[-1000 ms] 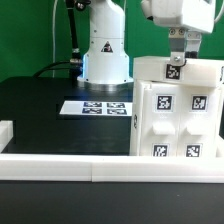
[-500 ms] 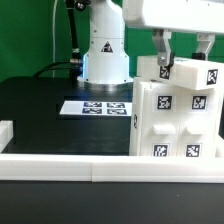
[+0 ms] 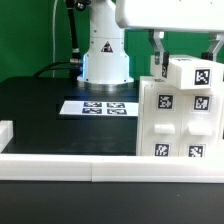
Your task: Assemble cabinet
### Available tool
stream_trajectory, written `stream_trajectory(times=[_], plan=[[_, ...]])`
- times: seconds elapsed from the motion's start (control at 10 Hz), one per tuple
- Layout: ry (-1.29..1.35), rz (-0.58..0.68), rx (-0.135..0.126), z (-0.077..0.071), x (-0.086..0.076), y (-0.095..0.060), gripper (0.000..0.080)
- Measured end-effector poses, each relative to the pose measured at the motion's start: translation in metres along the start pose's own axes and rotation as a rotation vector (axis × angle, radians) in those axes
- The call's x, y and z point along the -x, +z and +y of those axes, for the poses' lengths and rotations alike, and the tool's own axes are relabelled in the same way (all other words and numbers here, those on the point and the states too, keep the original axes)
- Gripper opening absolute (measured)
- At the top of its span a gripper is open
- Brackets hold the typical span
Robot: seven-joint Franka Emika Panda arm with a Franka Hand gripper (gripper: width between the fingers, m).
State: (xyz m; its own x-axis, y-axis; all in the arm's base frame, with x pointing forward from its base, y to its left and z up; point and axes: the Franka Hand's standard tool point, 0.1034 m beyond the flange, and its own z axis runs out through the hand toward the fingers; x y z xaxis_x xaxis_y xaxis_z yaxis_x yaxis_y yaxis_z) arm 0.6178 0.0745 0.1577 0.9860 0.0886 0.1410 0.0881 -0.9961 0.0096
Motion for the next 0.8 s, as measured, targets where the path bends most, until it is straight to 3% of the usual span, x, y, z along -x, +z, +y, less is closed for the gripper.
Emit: stream_trajectory(times=[0.5,0.8], plan=[[0.416,0.029,-0.006,0.0019,-0.0014,-0.0011,0.056],[0.737,0.048,-0.038,-0.0031,0.0026,0.0034,0.056]])
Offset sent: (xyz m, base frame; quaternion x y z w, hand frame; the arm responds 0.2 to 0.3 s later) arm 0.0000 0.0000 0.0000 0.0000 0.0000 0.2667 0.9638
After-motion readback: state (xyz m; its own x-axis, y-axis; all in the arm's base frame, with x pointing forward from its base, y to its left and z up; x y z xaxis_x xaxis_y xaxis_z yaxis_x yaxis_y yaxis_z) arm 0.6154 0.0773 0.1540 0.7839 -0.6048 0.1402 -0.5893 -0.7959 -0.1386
